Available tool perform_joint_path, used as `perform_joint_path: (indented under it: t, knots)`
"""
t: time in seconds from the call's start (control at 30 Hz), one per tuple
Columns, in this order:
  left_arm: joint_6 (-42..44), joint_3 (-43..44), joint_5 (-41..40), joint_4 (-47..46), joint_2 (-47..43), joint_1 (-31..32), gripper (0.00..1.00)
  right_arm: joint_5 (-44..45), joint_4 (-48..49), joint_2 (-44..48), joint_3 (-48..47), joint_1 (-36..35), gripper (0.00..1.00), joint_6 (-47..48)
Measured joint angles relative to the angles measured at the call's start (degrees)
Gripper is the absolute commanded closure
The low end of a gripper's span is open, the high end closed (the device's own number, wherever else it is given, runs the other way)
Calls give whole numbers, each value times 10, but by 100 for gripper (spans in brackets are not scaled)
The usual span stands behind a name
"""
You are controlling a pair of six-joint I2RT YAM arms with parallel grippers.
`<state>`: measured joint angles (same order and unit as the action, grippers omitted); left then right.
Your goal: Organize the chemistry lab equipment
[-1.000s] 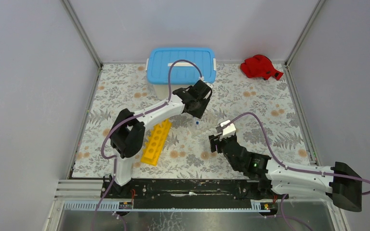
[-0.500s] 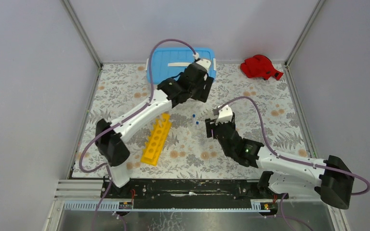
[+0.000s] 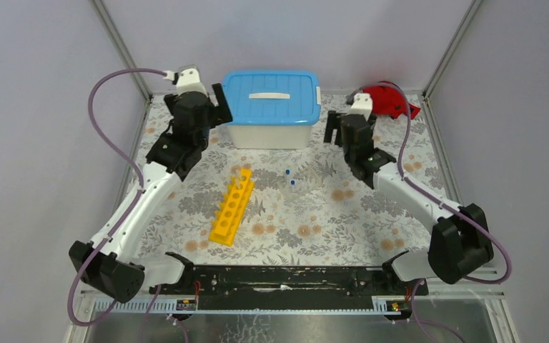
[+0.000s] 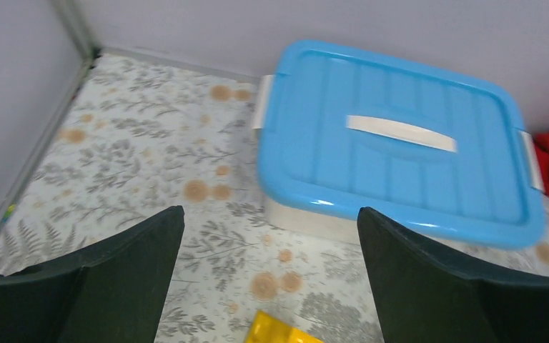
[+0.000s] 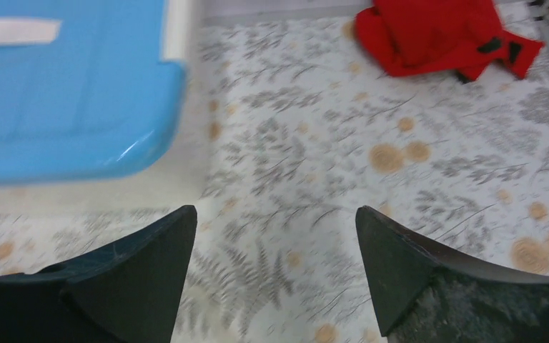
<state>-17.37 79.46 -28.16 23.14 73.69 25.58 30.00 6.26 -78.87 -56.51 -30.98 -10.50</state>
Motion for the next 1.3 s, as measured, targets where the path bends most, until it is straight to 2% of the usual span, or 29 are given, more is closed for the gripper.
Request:
perform_joint_path:
  t: [0.03, 0.2, 0.47, 0.6, 0.93, 1.3]
  knots:
    - [-2, -26, -8, -20, -14, -18, 1, -13, 0, -8, -9, 25, 1, -2]
    - [-16, -131, -22, -98, -39, -102, 1, -49, 7, -47, -26, 129, 0, -14]
    - [-29, -314, -43, -273, -26, -200, 1, -74, 20, -81, -26, 219, 0, -22]
    - [-27, -405, -37, -381, -14, -229, 1, -73, 38, -81, -21, 230, 1, -17]
    - [3, -525, -8, -569, -7, -250, 1, -81, 69, -56, 56, 230, 0, -50]
    - [8, -551, -9, -629, -20, -250, 1, -71, 78, -19, 84, 229, 1, -72]
